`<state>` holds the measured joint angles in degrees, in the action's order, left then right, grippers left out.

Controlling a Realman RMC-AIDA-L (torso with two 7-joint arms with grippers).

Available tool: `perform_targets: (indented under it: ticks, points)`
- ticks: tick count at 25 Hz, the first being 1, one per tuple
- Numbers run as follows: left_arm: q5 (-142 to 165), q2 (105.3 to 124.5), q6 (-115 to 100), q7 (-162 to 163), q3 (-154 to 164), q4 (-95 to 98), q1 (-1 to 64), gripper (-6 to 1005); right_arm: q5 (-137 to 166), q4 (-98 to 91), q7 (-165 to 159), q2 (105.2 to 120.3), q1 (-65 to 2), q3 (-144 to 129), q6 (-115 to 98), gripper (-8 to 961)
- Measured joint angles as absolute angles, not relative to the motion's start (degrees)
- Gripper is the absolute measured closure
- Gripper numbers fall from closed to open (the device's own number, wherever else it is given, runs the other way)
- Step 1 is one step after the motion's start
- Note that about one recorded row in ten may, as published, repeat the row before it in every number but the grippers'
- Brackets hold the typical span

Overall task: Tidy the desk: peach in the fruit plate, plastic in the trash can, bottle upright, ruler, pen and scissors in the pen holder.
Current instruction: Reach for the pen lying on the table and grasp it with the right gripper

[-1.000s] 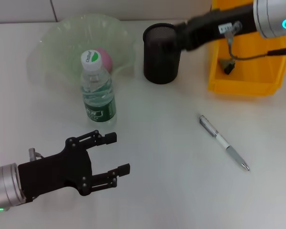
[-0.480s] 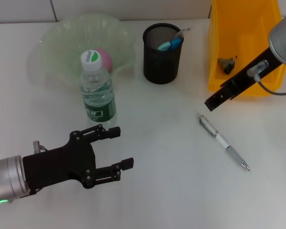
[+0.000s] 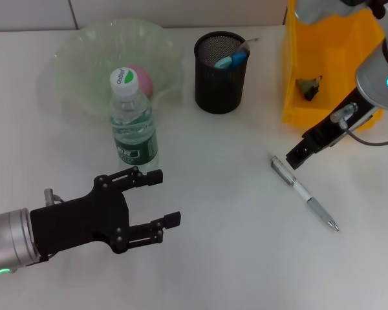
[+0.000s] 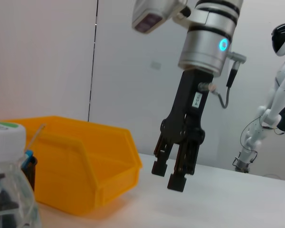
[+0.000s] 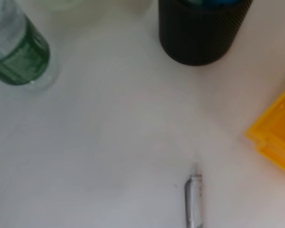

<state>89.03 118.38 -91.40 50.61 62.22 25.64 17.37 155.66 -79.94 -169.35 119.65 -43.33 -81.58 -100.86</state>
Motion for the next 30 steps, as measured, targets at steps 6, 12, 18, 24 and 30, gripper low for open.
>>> perform_targets:
  ticks: [6, 12, 18, 24, 30]
  points:
    - [89.03, 118.38, -91.40, 50.37, 62.14, 25.67, 17.52, 224, 156.52, -73.39, -169.35, 119.76, -44.65, -82.54, -96.73, 165]
    - [89.03, 118.39, -91.39, 50.24, 62.24, 25.38, 17.76, 223, 155.15, -67.44, -169.36, 119.80, -45.80, -84.23, -92.00, 186]
    - [89.03, 118.44, -91.35, 50.16, 62.27, 25.38, 17.73, 223, 154.08, -64.06, -169.35, 119.80, -46.55, -86.58, -88.92, 207]
    - [89.03, 118.48, -91.34, 50.12, 62.32, 25.40, 17.54, 223, 154.08, -62.52, -169.35, 119.79, -46.61, -86.93, -86.96, 228]
    - [89.03, 118.48, -91.58, 50.27, 62.32, 25.40, 17.39, 223, 154.08, -62.25, -169.36, 119.79, -46.49, -87.06, -86.29, 276]
